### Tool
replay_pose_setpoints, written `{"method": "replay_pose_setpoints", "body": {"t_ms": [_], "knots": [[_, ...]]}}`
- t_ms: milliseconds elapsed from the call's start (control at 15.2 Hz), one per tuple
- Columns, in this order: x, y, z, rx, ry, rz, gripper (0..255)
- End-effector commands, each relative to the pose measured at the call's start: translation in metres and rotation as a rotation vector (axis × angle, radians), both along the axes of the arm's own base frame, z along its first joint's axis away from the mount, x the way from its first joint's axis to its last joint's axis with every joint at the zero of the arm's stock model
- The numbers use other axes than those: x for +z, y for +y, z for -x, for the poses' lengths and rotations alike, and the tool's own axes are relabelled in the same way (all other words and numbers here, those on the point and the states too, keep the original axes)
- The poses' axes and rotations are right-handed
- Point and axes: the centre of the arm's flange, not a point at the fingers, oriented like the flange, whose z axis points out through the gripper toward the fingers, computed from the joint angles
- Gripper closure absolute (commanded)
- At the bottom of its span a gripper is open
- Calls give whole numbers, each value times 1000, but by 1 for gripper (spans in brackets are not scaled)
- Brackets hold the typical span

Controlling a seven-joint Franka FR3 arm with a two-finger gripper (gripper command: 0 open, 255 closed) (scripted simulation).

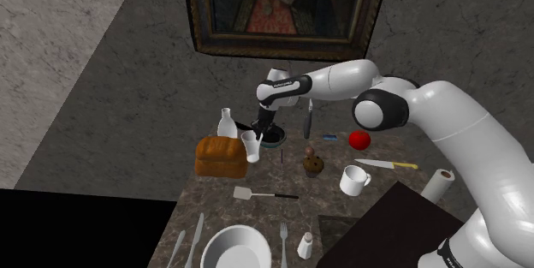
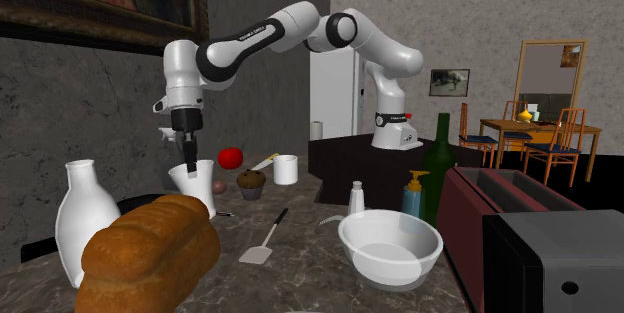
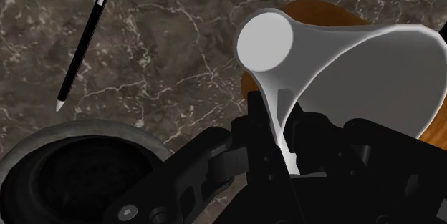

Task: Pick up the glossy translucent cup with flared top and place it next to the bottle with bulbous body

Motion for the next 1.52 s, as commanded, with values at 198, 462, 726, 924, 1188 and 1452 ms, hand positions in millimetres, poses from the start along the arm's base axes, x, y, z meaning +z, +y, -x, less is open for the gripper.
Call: {"method": "replay_pose_setpoints", "body": {"t_ms": [198, 462, 726, 924, 1188, 1452], "knots": [[-30, 4, 2, 3, 6, -3, 255], [-51, 4, 2, 3, 6, -3, 255], [-59, 4, 2, 3, 6, -3, 255], [-59, 4, 2, 3, 6, -3, 255], [-58, 4, 2, 3, 6, -3, 0], [-59, 4, 2, 3, 6, -3, 0]]}}
